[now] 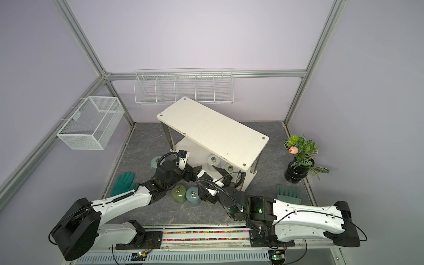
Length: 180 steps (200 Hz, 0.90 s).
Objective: Remove the tea canisters from the shelf
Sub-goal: Pick up the tea canister from the shelf.
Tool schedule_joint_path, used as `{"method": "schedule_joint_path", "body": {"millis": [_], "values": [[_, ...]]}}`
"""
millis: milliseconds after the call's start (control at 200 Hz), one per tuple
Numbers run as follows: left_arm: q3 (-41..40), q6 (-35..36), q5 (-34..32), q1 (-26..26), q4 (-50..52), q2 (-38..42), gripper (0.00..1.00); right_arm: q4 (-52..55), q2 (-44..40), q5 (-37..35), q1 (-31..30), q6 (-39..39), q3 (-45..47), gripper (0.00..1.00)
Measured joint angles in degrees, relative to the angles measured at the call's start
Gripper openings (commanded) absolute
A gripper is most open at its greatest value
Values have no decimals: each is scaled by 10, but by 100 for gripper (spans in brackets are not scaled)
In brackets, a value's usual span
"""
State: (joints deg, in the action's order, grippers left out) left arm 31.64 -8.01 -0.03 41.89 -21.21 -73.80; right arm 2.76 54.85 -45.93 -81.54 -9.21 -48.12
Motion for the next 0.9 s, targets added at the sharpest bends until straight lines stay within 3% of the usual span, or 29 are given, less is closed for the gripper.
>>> {"method": "schedule_joint_path", "body": {"millis": [410, 900], "values": [[59, 40, 57, 50, -49, -83, 100, 0, -6, -8, 0, -2, 0, 89], [87, 49, 64, 50, -113, -189, 100, 0, -21, -9, 0, -2, 0, 89]]}}
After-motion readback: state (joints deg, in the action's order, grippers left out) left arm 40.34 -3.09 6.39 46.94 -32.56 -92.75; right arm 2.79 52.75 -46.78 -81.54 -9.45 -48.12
